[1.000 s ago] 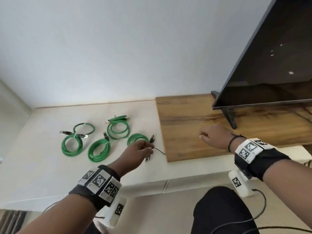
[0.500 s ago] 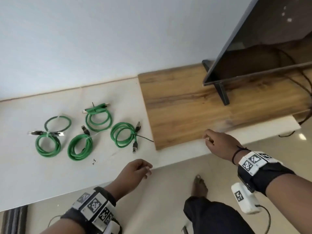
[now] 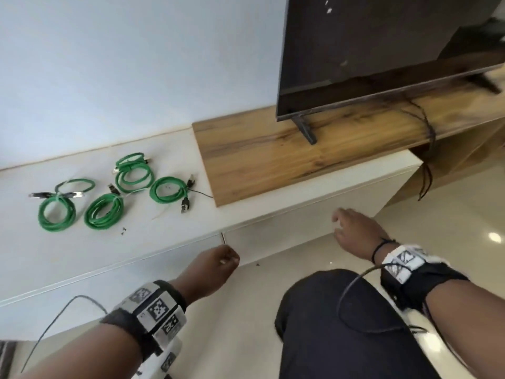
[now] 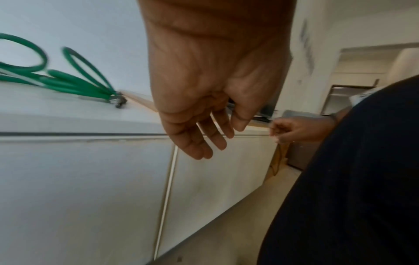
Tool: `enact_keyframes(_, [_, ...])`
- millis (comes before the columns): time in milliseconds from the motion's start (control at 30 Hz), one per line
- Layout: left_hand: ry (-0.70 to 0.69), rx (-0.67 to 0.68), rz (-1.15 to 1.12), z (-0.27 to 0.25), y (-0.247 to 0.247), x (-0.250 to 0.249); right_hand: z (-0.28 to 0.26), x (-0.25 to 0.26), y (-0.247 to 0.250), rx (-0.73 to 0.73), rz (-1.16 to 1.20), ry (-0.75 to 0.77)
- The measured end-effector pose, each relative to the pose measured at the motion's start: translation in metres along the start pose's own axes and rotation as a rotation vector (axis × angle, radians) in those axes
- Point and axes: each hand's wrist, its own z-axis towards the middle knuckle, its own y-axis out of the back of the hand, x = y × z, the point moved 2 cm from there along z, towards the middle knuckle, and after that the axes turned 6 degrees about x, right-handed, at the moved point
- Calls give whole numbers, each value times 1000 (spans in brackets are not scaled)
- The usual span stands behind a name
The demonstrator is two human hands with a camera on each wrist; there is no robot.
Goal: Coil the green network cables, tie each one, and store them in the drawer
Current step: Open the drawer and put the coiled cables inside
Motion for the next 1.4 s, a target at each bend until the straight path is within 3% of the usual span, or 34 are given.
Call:
enact_keyframes(167, [263,-3,-258,-1,-14,19,-32,-32,-41,286,12,-126])
enact_keyframes(300, [471,33,-562,18,-35,47,-25,-55,-72,417,85,-227])
enact_keyframes(567, [810,12,-965,111,-102,120,57,-87,-151,580,447,-523])
enact_keyframes(767, [857,64,-1251,163,-138,142,115,-90,-184,499,1024,-782])
enact_keyframes(1000, [884,21,-1382,191,-170,152,156,-99,-206,421,1296,-921])
enact_keyframes(1400, [833,-36,-1604,202,-185,163,189,-62,-233,315,1685,-857])
